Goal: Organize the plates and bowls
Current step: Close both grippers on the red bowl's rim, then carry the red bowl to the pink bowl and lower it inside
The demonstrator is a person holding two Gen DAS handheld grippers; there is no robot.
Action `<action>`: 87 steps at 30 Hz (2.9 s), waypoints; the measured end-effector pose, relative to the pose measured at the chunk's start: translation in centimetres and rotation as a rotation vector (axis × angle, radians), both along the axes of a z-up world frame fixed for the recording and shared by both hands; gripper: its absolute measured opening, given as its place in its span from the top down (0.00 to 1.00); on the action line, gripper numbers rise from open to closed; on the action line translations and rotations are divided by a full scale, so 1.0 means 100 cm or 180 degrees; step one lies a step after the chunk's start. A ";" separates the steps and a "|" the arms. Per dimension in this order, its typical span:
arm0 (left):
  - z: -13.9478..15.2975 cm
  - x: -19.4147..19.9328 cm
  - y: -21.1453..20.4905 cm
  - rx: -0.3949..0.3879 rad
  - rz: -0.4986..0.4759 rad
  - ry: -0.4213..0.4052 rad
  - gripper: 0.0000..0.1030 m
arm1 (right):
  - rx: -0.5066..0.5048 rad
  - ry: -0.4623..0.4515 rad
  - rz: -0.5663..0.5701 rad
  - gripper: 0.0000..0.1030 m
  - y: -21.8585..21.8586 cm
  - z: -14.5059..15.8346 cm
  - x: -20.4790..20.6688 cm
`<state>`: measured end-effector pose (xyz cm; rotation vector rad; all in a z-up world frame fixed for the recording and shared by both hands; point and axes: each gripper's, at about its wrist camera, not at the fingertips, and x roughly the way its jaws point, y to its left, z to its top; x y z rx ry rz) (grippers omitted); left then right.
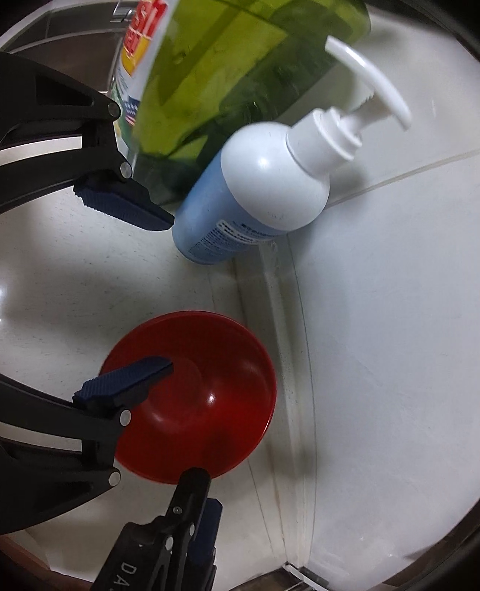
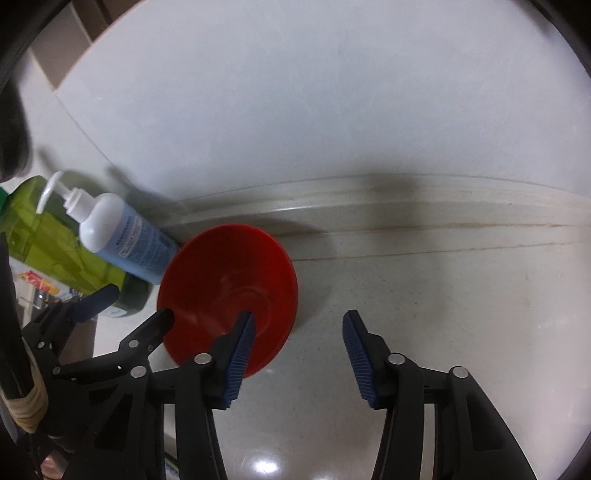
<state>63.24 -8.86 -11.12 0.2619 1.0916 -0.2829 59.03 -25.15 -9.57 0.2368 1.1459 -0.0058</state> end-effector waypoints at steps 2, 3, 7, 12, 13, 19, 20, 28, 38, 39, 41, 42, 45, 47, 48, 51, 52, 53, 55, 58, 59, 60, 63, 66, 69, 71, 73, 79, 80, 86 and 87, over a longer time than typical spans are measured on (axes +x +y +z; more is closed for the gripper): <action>-0.005 0.005 -0.001 0.0007 -0.0018 0.0019 0.37 | 0.0031 0.0042 -0.0009 0.58 -0.002 -0.005 0.003; -0.007 0.007 -0.002 0.0015 -0.0028 0.0025 0.39 | 0.0042 0.0058 -0.0010 0.58 -0.002 -0.007 0.004; -0.010 0.014 -0.006 -0.0041 -0.0036 0.0082 0.48 | 0.0069 0.0102 0.0031 0.67 -0.002 -0.011 0.008; -0.019 0.026 -0.013 -0.0097 -0.0040 0.0173 0.62 | 0.0054 0.0124 0.0050 0.72 -0.002 -0.013 0.010; -0.020 0.028 -0.015 -0.0103 -0.0043 0.0181 0.66 | 0.0059 0.0132 0.0051 0.74 -0.002 -0.013 0.011; -0.026 0.036 -0.019 -0.0118 -0.0070 0.0225 0.86 | 0.0098 0.0194 0.0052 0.85 -0.004 -0.018 0.013; -0.027 0.037 -0.020 -0.0126 -0.0076 0.0238 0.88 | 0.0099 0.0202 0.0048 0.86 -0.004 -0.018 0.013; -0.019 0.030 -0.020 -0.0164 -0.0059 0.0219 0.90 | 0.0106 0.0215 -0.0006 0.90 -0.005 -0.016 0.012; 0.018 -0.012 -0.018 -0.0371 -0.0138 0.0081 0.90 | 0.0129 0.0091 -0.0071 0.90 -0.008 0.016 -0.016; 0.025 -0.018 -0.014 -0.0394 -0.0161 0.0064 0.90 | 0.0131 0.0069 -0.0096 0.90 -0.010 0.022 -0.024; 0.035 -0.033 -0.014 -0.0440 -0.0214 0.0026 0.90 | 0.0129 0.0024 -0.0131 0.90 -0.014 0.027 -0.037; 0.041 -0.040 -0.015 -0.0478 -0.0248 0.0003 0.90 | 0.0120 0.0005 -0.0148 0.90 -0.015 0.033 -0.045; 0.053 -0.056 -0.015 -0.0541 -0.0321 -0.0024 0.90 | 0.0147 -0.0039 -0.0219 0.90 -0.009 0.038 -0.058; 0.063 -0.069 -0.016 -0.0586 -0.0375 -0.0055 0.90 | 0.0162 -0.0082 -0.0273 0.90 -0.012 0.046 -0.073; 0.067 -0.076 -0.018 -0.0599 -0.0401 -0.0074 0.90 | 0.0158 -0.0100 -0.0289 0.90 -0.014 0.050 -0.079; 0.079 -0.099 -0.022 -0.0643 -0.0511 -0.0110 0.90 | 0.0134 -0.0158 -0.0359 0.90 -0.019 0.065 -0.104; 0.084 -0.105 -0.023 -0.0657 -0.0541 -0.0112 0.90 | 0.0120 -0.0170 -0.0378 0.90 -0.021 0.068 -0.109; 0.085 -0.115 -0.028 -0.0666 -0.0570 -0.0118 0.90 | 0.0103 -0.0183 -0.0399 0.89 -0.024 0.071 -0.116; 0.094 -0.128 -0.032 -0.0684 -0.0631 -0.0138 0.90 | 0.0075 -0.0185 -0.0426 0.89 -0.025 0.076 -0.128; 0.096 -0.145 -0.044 -0.0699 -0.0722 -0.0136 0.90 | 0.0073 -0.0211 -0.0497 0.89 -0.029 0.086 -0.153; 0.097 -0.151 -0.047 -0.0708 -0.0748 -0.0121 0.90 | 0.0074 -0.0216 -0.0519 0.89 -0.029 0.087 -0.159; 0.097 -0.157 -0.049 -0.0716 -0.0775 -0.0107 0.90 | 0.0058 -0.0214 -0.0532 0.89 -0.030 0.089 -0.168; 0.097 -0.177 -0.055 -0.0722 -0.0841 -0.0054 0.90 | 0.0027 -0.0197 -0.0585 0.89 -0.035 0.093 -0.190; 0.098 -0.194 -0.063 -0.0715 -0.0919 -0.0029 0.90 | 0.0000 -0.0187 -0.0651 0.89 -0.040 0.092 -0.209; 0.100 -0.212 -0.071 -0.0726 -0.0985 -0.0007 0.90 | -0.0010 -0.0176 -0.0704 0.89 -0.044 0.092 -0.226; 0.099 -0.220 -0.075 -0.0735 -0.1016 0.0014 0.90 | -0.0017 -0.0160 -0.0736 0.89 -0.047 0.092 -0.238; 0.097 -0.230 -0.080 -0.0733 -0.1062 0.0048 0.90 | -0.0035 -0.0145 -0.0747 0.89 -0.052 0.093 -0.250; 0.087 -0.255 -0.098 -0.0669 -0.1169 0.0160 0.90 | -0.0036 -0.0043 -0.0824 0.89 -0.066 0.085 -0.280; 0.085 -0.258 -0.101 -0.0660 -0.1186 0.0183 0.90 | -0.0034 -0.0025 -0.0843 0.89 -0.068 0.083 -0.285; 0.073 -0.273 -0.113 -0.0618 -0.1237 0.0312 0.90 | -0.0006 0.0102 -0.0895 0.89 -0.080 0.071 -0.306; 0.071 -0.275 -0.114 -0.0611 -0.1240 0.0330 0.90 | 0.0005 0.0121 -0.0906 0.89 -0.082 0.068 -0.310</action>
